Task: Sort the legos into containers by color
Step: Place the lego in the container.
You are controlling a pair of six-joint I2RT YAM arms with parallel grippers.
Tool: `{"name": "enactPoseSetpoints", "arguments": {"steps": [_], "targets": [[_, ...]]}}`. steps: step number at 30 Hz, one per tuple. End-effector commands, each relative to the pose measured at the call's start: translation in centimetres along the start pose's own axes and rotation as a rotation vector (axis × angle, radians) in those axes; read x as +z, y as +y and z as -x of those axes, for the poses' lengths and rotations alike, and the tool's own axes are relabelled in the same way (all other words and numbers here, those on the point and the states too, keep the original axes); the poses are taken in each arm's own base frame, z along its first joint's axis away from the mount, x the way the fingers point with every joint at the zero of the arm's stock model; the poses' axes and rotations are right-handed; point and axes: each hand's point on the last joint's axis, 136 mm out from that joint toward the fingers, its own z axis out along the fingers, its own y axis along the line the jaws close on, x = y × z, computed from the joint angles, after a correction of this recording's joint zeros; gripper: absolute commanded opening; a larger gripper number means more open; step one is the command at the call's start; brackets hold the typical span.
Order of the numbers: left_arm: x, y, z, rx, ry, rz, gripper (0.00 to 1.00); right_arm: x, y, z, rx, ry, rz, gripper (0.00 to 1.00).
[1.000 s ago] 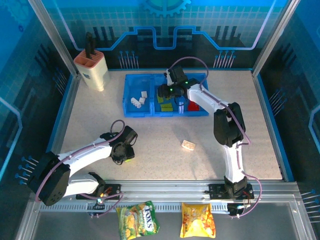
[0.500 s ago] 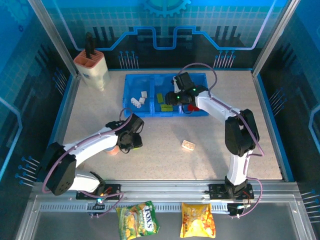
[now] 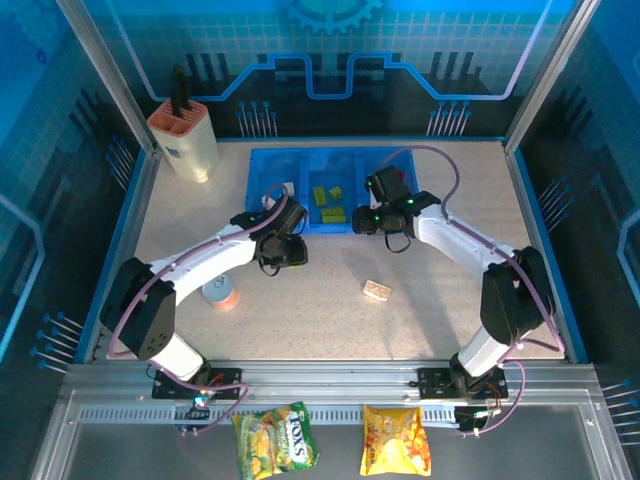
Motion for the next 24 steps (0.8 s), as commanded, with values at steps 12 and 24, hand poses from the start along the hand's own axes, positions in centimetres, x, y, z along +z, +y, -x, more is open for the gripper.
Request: {"name": "enactPoseSetpoints", "arguments": {"steps": [12,24], "targets": [[0.5,-6.5,5.7,0.147,-0.031,-0.100,0.36,-6.3,-5.2,-6.9,0.033,0.046,-0.200,0.47],[3.0,-10.2,11.3,0.183,-0.066,-0.166,0.36,-10.9,-7.2,-10.0,0.061,0.026,-0.240,0.47]]}}
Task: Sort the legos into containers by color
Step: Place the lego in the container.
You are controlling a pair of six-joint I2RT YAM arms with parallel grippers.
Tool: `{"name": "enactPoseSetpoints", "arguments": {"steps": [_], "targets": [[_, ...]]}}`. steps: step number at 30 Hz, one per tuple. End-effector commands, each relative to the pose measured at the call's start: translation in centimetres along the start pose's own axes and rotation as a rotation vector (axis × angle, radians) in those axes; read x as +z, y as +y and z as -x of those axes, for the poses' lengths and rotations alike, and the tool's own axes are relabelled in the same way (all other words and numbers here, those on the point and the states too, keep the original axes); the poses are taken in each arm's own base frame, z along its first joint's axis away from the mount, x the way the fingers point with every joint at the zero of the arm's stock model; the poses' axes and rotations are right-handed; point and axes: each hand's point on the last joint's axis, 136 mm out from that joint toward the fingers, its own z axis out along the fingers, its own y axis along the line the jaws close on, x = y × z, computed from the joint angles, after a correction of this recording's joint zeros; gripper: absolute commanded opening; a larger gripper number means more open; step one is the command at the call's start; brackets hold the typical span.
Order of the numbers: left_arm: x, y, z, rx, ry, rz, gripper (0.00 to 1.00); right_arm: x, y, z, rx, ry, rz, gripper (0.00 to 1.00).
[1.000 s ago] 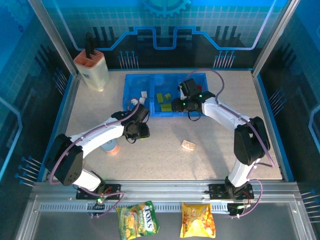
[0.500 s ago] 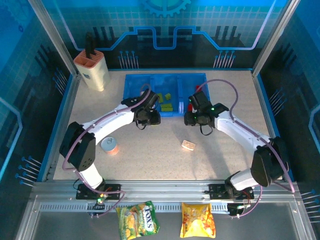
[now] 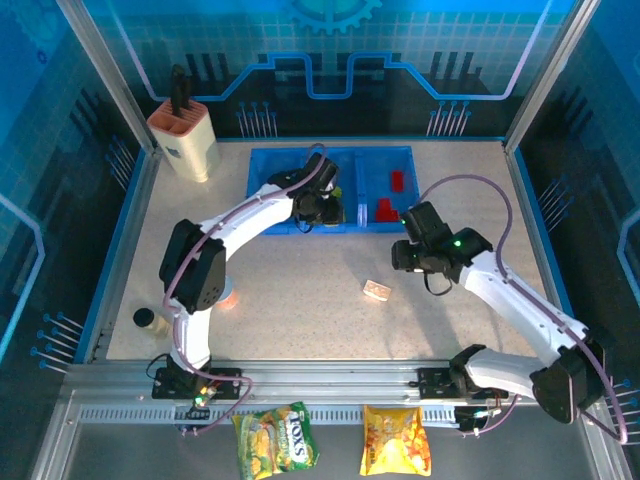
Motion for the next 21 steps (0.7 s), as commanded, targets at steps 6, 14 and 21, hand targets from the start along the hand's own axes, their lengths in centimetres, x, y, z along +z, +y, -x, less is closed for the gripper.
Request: {"name": "enactPoseSetpoints", "arguments": {"steps": [6,14,21], "targets": [[2.6,-1.0,3.6,0.011,-0.006,-0.066,0.36,-2.6,-2.7,-2.4,0.013,0.011,-0.069,0.47],[5.3,-1.7,5.3,0.001,-0.019,-0.134,0.35,-4.4,-3.9,-3.3,0.029,0.000,-0.080,0.46],[7.2,-1.6,6.4,0.001,-0.039,-0.183,0.36,-5.8,-4.9,-4.4,0.048,-0.007,-0.084,0.46]]}}
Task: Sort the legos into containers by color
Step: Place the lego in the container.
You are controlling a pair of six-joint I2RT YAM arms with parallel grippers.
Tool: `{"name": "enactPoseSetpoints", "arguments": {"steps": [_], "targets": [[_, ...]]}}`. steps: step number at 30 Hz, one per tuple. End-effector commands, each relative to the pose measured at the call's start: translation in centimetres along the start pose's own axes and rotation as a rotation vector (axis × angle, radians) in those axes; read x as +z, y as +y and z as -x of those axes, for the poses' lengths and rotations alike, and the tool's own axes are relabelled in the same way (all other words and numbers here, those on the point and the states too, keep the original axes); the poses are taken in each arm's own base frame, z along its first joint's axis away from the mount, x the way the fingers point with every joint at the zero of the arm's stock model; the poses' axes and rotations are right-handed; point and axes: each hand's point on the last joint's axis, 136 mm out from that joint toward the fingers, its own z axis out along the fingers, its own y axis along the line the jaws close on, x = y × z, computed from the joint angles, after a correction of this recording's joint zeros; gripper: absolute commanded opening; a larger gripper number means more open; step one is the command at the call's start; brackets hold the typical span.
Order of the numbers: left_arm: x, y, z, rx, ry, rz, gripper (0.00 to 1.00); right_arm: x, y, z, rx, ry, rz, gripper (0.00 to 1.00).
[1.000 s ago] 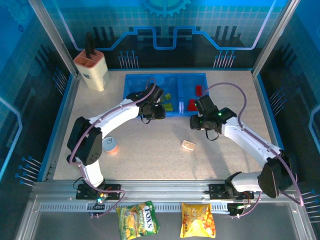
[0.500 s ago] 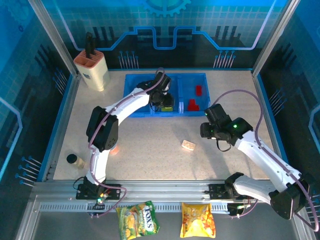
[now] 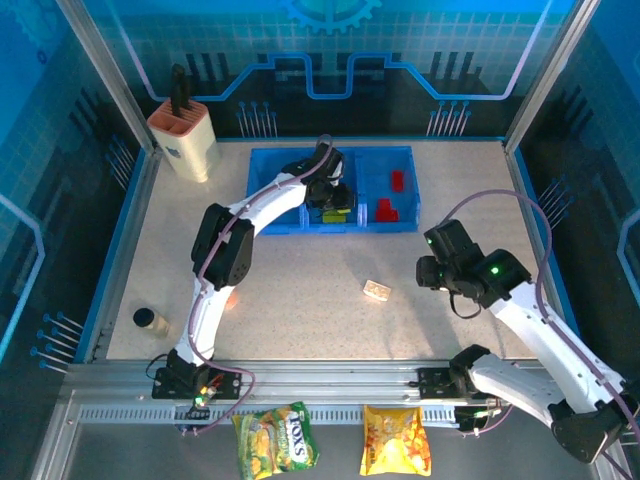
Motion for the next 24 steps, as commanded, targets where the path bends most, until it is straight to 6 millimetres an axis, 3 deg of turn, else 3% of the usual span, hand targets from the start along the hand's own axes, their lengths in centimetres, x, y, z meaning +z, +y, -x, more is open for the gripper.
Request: {"name": "enactPoseSetpoints", "arguments": {"steps": [1,15,24], "targets": [[0.4,-1.1,1.6,0.034,-0.031,-0.082,0.36,-0.8,-1.1,-1.2,0.011,0.018,-0.028,0.46],[2.7,-1.2,2.4,0.038,-0.044,-0.157,0.39,-2.6,-1.8,-2.4,0.056,0.011,-0.002,0.46],[2.3,-1.4,3.0,0.052,-0.063,-0.155,0.44,-2.7,-1.8,-2.8,0.054,0.021,-0.005,0.46]]}}
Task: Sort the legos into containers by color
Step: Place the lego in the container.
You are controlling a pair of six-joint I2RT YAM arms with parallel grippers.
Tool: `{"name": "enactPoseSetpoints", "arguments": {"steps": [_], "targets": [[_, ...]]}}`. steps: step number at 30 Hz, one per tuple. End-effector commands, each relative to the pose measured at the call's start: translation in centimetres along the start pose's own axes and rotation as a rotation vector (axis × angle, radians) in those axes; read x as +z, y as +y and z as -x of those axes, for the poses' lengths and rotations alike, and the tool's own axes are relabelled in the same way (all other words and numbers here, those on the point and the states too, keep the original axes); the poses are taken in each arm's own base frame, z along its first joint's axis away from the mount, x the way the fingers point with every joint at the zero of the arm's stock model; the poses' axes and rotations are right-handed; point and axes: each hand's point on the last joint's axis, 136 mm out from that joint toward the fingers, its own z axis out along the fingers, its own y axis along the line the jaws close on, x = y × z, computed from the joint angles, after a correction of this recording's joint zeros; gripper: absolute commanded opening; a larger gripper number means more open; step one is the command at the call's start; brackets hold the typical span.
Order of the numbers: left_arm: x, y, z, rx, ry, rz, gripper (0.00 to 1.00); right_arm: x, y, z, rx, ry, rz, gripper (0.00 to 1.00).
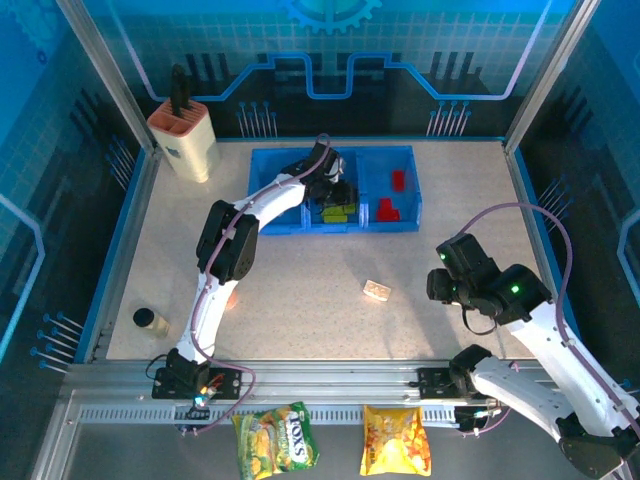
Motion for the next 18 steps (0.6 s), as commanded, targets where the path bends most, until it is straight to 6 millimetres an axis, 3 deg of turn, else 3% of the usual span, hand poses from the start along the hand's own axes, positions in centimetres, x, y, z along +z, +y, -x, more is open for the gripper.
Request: {"name": "enactPoseSetpoints", "arguments": {"steps": [1,18], "targets": [[0.1,-1.2,1.1,0.040,-0.024,-0.044,0.44,-0.5,-0.2,-0.3,0.009,0.003,-0.007,0.47],[-1.8,-1.8,1.6,0.043,-0.041,-0.040,0.44,1.0,1.3,-1.0,-0.029,0.067,0.004,0.47]]}}
